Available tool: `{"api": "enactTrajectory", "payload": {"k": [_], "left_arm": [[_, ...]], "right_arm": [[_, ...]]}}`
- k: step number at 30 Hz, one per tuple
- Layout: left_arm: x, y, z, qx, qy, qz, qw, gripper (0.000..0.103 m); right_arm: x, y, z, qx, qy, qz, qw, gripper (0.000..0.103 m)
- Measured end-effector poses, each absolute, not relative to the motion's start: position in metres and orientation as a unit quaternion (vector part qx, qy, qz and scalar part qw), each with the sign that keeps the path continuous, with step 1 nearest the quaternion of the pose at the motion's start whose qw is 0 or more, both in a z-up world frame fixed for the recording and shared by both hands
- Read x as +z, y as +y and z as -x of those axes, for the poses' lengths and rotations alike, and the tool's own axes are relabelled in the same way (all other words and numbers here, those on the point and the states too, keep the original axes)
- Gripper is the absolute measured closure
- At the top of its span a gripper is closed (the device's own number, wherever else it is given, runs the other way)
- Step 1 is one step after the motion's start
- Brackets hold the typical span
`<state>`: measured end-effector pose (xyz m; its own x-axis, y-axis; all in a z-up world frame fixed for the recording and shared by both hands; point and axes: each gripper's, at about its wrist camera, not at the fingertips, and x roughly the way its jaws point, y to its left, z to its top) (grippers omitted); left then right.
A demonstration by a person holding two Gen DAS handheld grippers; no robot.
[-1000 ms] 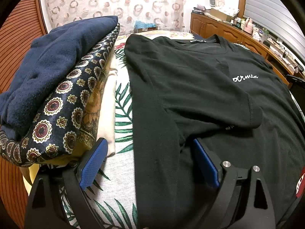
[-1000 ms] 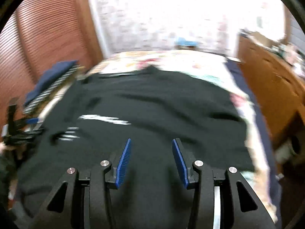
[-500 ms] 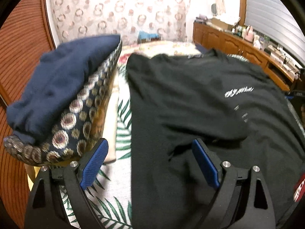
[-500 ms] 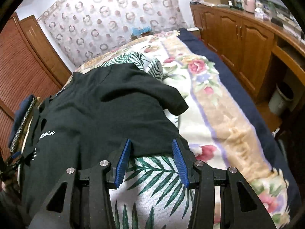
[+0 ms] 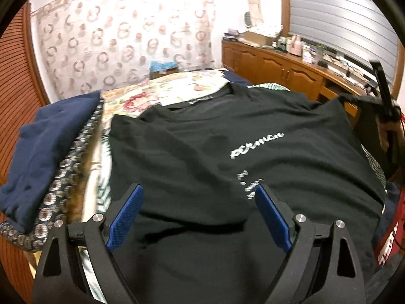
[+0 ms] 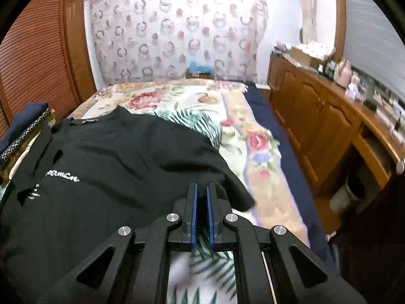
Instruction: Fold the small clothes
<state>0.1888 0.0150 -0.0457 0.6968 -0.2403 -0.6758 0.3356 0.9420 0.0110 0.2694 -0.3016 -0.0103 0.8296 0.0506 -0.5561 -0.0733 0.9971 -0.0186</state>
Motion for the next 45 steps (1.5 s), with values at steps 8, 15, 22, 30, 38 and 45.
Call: {"api": "enactTrajectory", "payload": {"k": [8,15,22,30,38,45], "left_arm": [[-0.057,-0.008,-0.199,-0.18,0.371,-0.058,0.909,0.012],[-0.052,-0.035,-0.21,-0.215,0.365,-0.059,0.904,0.012],[-0.051,-0.051,-0.218,-0.24,0.362,-0.051,0.899,0.012],[-0.057,-0.056,-0.215,-0.242,0.37,-0.044,0.896,0.012],[-0.065,-0.044,-0.211,-0.231,0.381,-0.041,0.894,0.012],[-0.065,-0.024,-0.207,-0.215,0.38,-0.027,0.899,0.012]], "right_arm": [[-0.017,-0.267,-0.264,0.155,0.253,0.013,0.955,0.096],[-0.064,-0.273,-0.257,0.164,0.332,0.024,0.929,0.065],[-0.057,-0.347,-0.237,0.098,0.295,-0.022,0.95,0.051],[-0.096,-0.392,-0.294,0.042,0.353,-0.06,0.933,0.051],[-0.107,-0.411,-0.349,0.067,0.38,-0.125,0.914,0.096],[-0.069,-0.369,-0.326,0.064,0.328,-0.053,0.941,0.099]]}}
